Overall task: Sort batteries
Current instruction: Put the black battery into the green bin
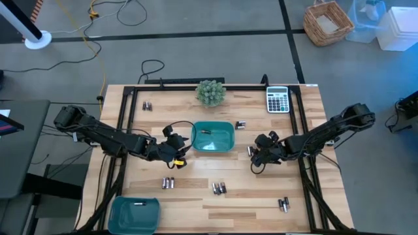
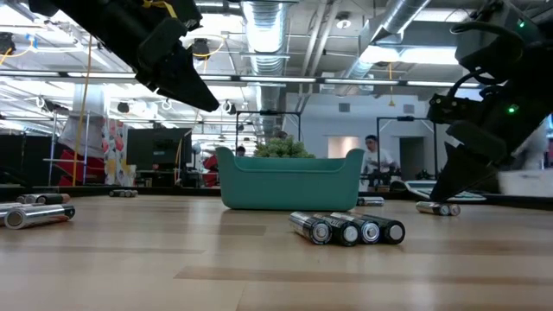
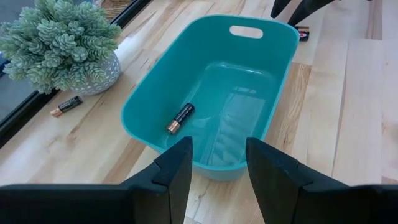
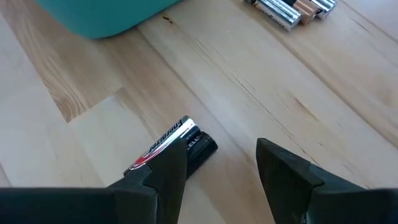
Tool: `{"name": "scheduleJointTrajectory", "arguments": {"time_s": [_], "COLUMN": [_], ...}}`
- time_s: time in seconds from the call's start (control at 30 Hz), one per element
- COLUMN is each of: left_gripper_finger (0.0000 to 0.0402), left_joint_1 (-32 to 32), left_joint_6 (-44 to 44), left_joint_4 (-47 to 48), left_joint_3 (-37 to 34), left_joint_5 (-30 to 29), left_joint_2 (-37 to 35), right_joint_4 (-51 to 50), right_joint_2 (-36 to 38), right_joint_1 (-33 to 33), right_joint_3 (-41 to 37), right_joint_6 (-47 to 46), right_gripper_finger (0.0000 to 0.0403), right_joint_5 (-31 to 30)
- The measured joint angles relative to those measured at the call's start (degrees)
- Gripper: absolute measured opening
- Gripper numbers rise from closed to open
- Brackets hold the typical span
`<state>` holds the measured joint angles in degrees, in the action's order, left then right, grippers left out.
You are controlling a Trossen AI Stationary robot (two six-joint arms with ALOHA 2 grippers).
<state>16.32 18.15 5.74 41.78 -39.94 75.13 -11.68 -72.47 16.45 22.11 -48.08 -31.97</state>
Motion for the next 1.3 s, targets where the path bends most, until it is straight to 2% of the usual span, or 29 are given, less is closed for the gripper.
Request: {"name": "scheduleJointTrajectory", "arguments": {"time_s": [0.77, 1.03, 1.3], "left_gripper_finger": [0.0143, 0.0143, 0.0143], "left_joint_1": [0.0, 0.0, 0.0], "left_joint_6": [0.0, 0.1, 0.3], "left_joint_4": [0.0, 0.0, 0.4], "left_joint_3": [0.0, 0.0, 0.0], "left_joint_5": [0.0, 0.0, 0.0], "left_joint_2": [0.0, 0.0, 0.0], "right_joint_4": [0.0, 2.0, 1.5], "right_joint_2": [0.0, -4.8, -5.6], "right_joint_1": [3.1, 3.5, 3.7], "right_joint_3": [0.0, 0.1, 0.1], "right_joint_6": [-4.0, -5.2, -6.0], "right_gripper_finger": [0.0208, 0.0208, 0.0206], "right_joint_5": [-2.8, -2.8, -3.3]}}
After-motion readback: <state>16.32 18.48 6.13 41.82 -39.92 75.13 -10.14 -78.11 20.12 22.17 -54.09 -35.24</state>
